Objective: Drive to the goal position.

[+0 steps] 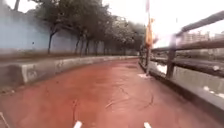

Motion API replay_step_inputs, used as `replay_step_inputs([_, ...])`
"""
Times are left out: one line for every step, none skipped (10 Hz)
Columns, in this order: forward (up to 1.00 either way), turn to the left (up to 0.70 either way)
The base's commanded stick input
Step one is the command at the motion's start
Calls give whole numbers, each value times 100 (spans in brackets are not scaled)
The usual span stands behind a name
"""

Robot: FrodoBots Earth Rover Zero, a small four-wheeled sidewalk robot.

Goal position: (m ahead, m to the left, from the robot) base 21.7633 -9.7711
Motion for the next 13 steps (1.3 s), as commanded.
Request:
replay_step_inputs([50,50])
replay_step_inputs([50,10])
replay_step_inputs([50,0])
replay_step_inputs([50,0])
replay_step_inputs([50,0])
replay_step_inputs([50,0])
replay_step_inputs([50,0])
replay_step_inputs([50,0])
replay_step_inputs([50,0])
replay_step_inputs([50,0])
replay_step_inputs([50,0])
replay_step_inputs([50,0])
replay_step_inputs([50,0])
